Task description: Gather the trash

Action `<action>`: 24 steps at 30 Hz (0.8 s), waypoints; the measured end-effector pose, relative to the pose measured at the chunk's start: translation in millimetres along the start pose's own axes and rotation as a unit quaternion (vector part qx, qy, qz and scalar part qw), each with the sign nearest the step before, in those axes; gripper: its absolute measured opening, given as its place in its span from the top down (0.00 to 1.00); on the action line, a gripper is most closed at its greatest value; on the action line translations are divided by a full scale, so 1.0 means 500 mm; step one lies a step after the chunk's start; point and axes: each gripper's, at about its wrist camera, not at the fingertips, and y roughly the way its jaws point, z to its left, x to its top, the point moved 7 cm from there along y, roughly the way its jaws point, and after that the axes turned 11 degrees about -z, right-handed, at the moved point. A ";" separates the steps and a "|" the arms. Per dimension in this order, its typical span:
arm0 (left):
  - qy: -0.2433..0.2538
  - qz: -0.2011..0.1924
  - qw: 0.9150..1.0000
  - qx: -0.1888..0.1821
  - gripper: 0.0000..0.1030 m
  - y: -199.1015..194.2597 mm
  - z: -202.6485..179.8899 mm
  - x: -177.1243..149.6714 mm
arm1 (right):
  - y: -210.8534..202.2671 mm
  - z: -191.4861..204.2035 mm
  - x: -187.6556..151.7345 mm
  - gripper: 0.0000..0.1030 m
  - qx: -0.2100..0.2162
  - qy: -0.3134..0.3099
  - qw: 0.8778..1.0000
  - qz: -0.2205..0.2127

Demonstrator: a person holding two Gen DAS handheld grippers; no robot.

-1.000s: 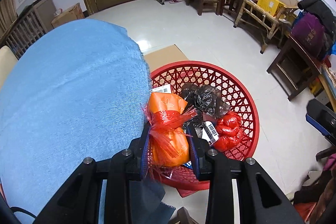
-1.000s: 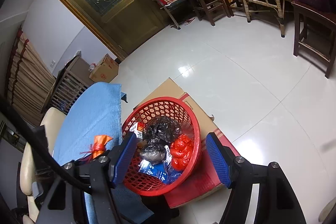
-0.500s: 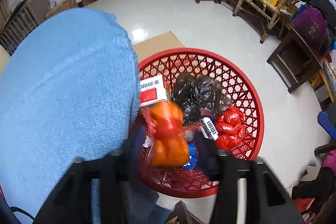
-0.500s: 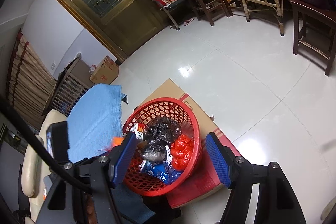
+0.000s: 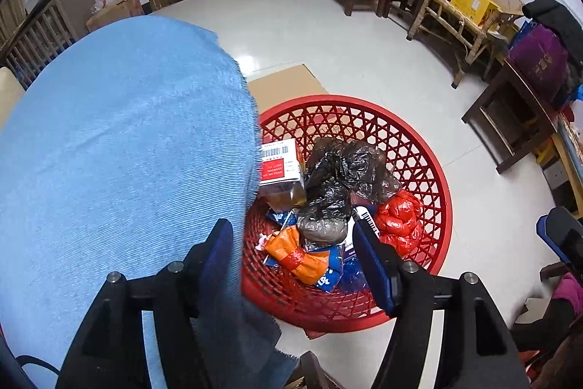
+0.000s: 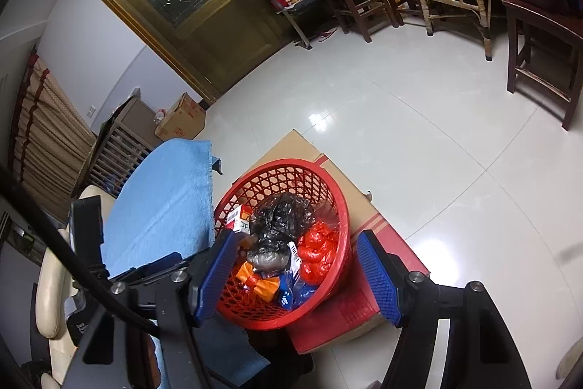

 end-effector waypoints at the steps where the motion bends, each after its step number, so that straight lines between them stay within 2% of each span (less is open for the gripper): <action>1: -0.001 -0.003 1.000 0.000 0.33 -0.008 0.004 0.000 | -0.002 0.002 -0.001 0.30 0.000 -0.002 1.000 -0.001; 9: -0.020 -0.035 0.999 0.001 0.33 -0.087 0.048 -0.012 | -0.033 0.029 -0.024 0.27 -0.006 -0.013 1.000 -0.005; 11: -0.025 -0.048 0.999 0.003 0.33 -0.114 0.064 -0.021 | -0.042 0.039 -0.035 0.23 -0.014 -0.022 1.000 -0.009; 14: -0.032 -0.074 0.997 0.006 0.30 -0.168 0.096 -0.043 | -0.054 0.059 -0.060 0.18 -0.026 -0.047 0.999 -0.007; 16: -0.032 -0.086 0.995 0.023 0.23 -0.196 0.115 -0.058 | -0.063 0.077 -0.080 0.16 -0.030 -0.067 0.997 -0.005; 19: -0.023 -0.101 0.994 0.040 0.23 -0.233 0.135 -0.084 | -0.078 0.109 -0.113 0.14 -0.039 -0.104 0.994 -0.006; 24: -0.019 -0.119 0.992 0.035 0.21 -0.286 0.151 -0.128 | -0.110 0.158 -0.166 0.09 -0.052 -0.160 0.986 -0.020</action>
